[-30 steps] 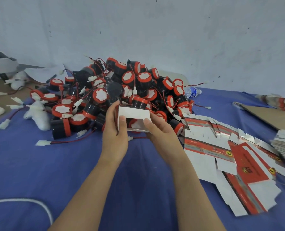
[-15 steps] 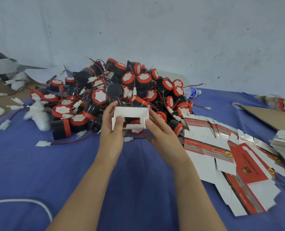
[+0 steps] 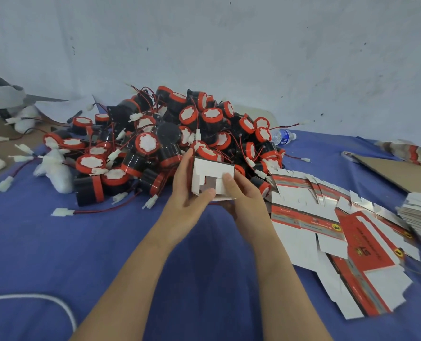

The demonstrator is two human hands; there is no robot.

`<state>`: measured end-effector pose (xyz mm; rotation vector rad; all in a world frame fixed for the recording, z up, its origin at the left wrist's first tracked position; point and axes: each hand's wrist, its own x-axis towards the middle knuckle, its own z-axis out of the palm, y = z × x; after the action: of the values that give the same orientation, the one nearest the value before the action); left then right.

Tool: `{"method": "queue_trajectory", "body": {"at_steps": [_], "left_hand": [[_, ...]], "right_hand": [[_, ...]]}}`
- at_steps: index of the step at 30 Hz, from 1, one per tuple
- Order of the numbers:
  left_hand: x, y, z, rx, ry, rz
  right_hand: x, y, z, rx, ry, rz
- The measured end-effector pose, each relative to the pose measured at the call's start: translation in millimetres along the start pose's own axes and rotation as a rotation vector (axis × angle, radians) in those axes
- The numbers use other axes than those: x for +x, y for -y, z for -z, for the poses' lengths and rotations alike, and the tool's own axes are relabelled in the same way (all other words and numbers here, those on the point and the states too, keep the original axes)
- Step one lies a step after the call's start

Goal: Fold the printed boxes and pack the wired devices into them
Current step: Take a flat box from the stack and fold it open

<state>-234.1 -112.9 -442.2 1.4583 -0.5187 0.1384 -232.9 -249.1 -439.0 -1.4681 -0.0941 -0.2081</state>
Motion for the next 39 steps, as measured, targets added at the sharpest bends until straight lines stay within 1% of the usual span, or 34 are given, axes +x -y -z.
{"method": "queue_trajectory", "body": {"at_steps": [2,5,8,9,12,14,17,20,24,25,28,30,31,32,35,36,37,39], "left_hand": [[0.4,0.6,2.0,-0.030,-0.024,0.000],[3.3,-2.8,4.7,-0.171,-0.012,0.052],[8.0,0.6,5.4,-0.280,-0.021,0.108],[8.1,1.0,5.2,-0.262,-0.029,0.109],[3.7,2.1,5.1,-0.078,-0.029,0.021],[3.0,3.4,6.5,-0.042,-0.085,0.003],[4.7,3.4,5.6,-0.012,-0.173,0.021],[4.8,4.9,7.0,-0.029,-0.201,0.053],[4.2,5.5,8.1,-0.067,-0.175,0.036],[4.3,5.0,8.1,-0.067,-0.188,0.025],[5.6,4.6,11.2,-0.120,-0.291,0.022],[5.5,3.2,13.0,-0.154,-0.315,0.026],[5.8,3.0,12.8,-0.171,-0.302,0.034],[6.2,2.8,12.1,-0.187,-0.280,0.048],[6.7,0.6,6.2,-0.186,-0.178,0.078],[6.0,0.6,3.7,-0.157,-0.144,0.077],[5.0,0.9,1.1,-0.102,-0.124,0.061],[2.4,3.3,-3.0,0.036,-0.140,0.015]], "right_hand": [[-0.5,0.2,2.7,-0.028,0.049,-0.013],[0.6,0.8,7.3,-0.075,0.123,-0.035],[1.9,-1.0,7.1,-0.090,0.060,-0.012],[2.4,-2.1,6.9,-0.071,0.040,-0.003],[1.8,-2.3,5.8,0.020,0.031,0.018],[1.8,-0.6,5.7,0.066,0.034,0.032],[0.6,3.0,2.9,0.047,0.080,0.043],[-2.3,5.4,-0.1,-0.039,0.145,0.056],[-3.8,6.0,-4.6,-0.048,0.112,0.081],[-3.8,5.7,-5.4,-0.022,0.131,0.070],[-2.2,3.5,-4.7,0.063,0.278,0.048],[-2.9,1.7,-4.2,-0.005,0.329,0.103],[-2.6,1.8,-5.9,-0.044,0.298,0.133],[-2.3,1.7,-8.4,-0.062,0.225,0.160],[1.2,-3.2,-16.3,-0.079,-0.113,0.219],[2.0,-4.4,-18.6,-0.109,-0.200,0.233],[2.2,-5.9,-20.0,-0.136,-0.247,0.243],[1.5,-7.2,-21.9,-0.151,-0.273,0.248]]}}
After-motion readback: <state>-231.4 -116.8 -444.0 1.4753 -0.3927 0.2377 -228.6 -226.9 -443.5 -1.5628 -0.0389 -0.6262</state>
